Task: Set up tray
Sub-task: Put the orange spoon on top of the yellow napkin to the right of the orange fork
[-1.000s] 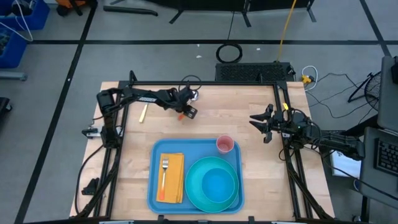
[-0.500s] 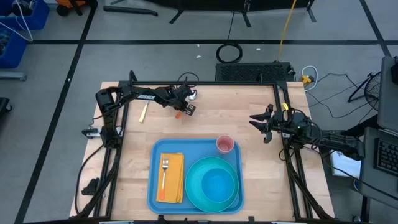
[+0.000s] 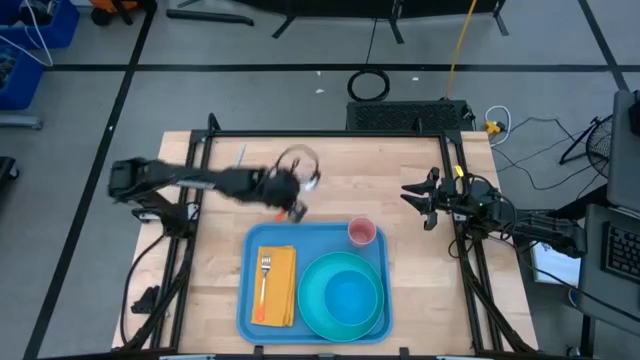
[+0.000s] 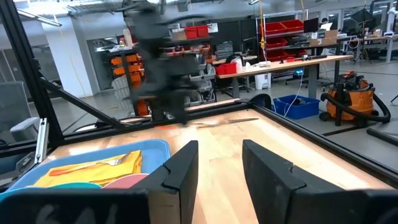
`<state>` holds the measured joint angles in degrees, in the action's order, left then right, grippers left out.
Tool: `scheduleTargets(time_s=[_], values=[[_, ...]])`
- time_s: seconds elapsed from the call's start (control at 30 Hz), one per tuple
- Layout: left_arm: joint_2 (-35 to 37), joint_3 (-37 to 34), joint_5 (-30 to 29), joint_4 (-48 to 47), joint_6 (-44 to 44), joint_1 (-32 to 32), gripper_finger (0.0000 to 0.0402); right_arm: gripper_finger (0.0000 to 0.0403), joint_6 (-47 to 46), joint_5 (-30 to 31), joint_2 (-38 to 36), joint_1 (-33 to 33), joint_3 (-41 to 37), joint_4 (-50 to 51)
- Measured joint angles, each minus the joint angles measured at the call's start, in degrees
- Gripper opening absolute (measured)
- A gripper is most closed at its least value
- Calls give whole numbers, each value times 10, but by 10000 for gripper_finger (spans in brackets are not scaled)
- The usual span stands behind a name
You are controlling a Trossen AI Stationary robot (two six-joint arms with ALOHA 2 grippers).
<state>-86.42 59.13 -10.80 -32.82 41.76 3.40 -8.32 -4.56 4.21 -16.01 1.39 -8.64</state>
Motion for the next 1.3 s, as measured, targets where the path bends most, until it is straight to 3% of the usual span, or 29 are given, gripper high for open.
scheduleTargets(time_s=[0.2,0.37,0.5,0.63,0.77,0.93,1.1,1.3], values=[[67,-92,-164,83,340,-246,8,114,0,0,0,0,0,0],[43,-113,-318,164,599,-403,8,114,0,0,0,0,0,0],[-21,-92,-336,161,705,-454,2,114,0,0,0,0,0,1],[-100,-61,-300,160,807,-481,3,114,0,0,0,0,0,3],[-127,-44,-281,140,860,-499,2,114,0,0,0,0,0,3],[-116,-38,-288,81,859,-501,2,114,0,0,0,0,0,3],[-99,-33,-266,32,773,-467,4,114,0,0,0,0,0,0],[-98,-33,-138,42,659,-397,34,114,0,0,0,0,0,1]])
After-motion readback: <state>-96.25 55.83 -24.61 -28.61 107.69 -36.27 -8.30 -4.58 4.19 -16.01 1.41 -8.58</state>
